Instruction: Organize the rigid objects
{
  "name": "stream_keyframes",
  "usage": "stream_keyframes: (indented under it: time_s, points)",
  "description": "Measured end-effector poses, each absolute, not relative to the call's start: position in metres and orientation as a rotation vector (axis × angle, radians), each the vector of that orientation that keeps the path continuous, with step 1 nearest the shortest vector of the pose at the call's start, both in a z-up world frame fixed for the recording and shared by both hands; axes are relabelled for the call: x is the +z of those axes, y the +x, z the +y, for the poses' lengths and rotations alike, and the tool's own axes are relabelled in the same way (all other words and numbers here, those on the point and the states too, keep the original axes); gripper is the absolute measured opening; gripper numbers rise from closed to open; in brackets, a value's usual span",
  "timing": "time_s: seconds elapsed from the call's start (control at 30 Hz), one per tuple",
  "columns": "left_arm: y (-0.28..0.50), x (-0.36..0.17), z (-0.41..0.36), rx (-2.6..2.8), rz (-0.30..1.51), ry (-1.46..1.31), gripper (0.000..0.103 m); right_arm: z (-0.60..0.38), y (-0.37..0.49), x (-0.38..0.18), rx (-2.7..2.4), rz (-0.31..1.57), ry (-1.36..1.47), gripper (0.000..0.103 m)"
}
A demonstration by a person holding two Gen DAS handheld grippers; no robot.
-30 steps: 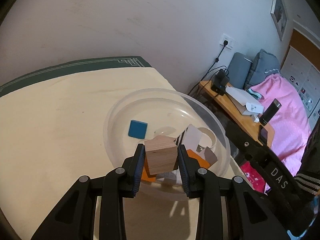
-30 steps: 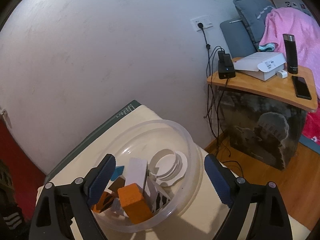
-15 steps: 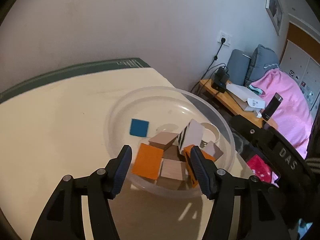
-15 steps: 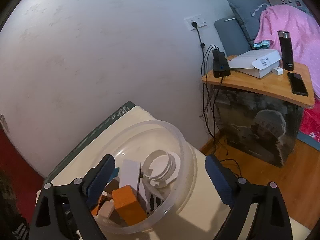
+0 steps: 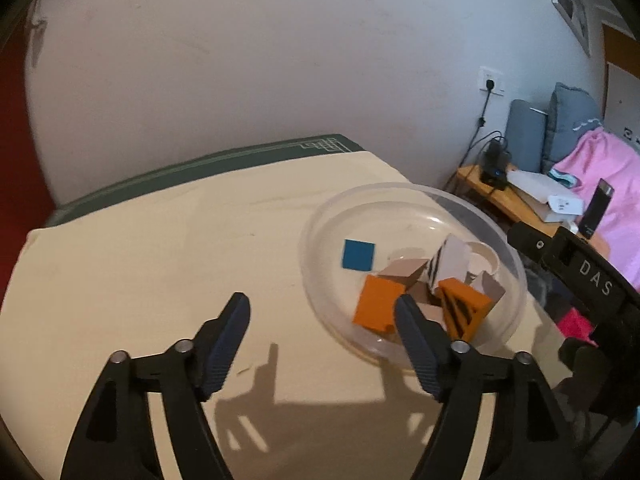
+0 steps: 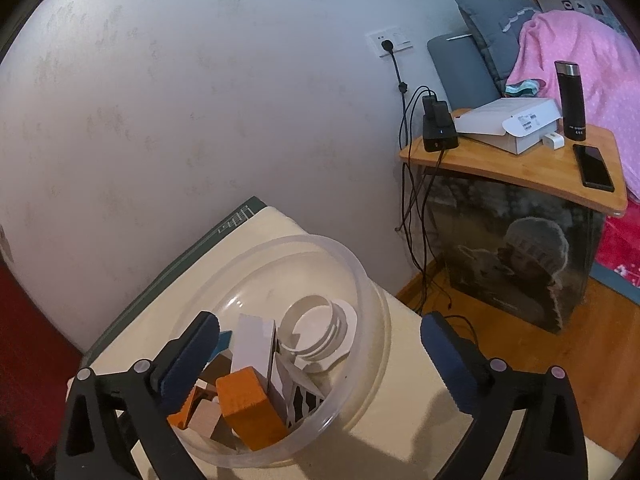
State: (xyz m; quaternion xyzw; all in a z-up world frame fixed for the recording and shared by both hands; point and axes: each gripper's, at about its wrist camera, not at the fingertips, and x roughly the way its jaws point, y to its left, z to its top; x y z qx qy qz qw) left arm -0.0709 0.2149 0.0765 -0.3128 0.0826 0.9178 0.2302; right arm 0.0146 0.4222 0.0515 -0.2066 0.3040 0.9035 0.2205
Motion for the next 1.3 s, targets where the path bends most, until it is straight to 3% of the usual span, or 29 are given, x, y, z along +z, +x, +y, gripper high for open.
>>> stream_keyframes:
  time_s: [0.17, 0.4, 1.3]
  points:
    - [-0.067, 0.080, 0.208, 2.556, 0.226, -0.851, 0.087, 0.418, 0.012, 0.052, 2.495, 0.791, -0.601, 0.103]
    - [-0.066, 0.088, 0.193, 2.604, 0.198, -0.842, 0.093, 0.410, 0.021, 0.052, 2.456, 0.653, -0.677, 0.103]
    - [-0.046, 0.101, 0.190, 2.621, 0.256, -0.756, 0.101, 0.360, 0.033, 0.066, 2.544, 0.186, -0.807, 0.103]
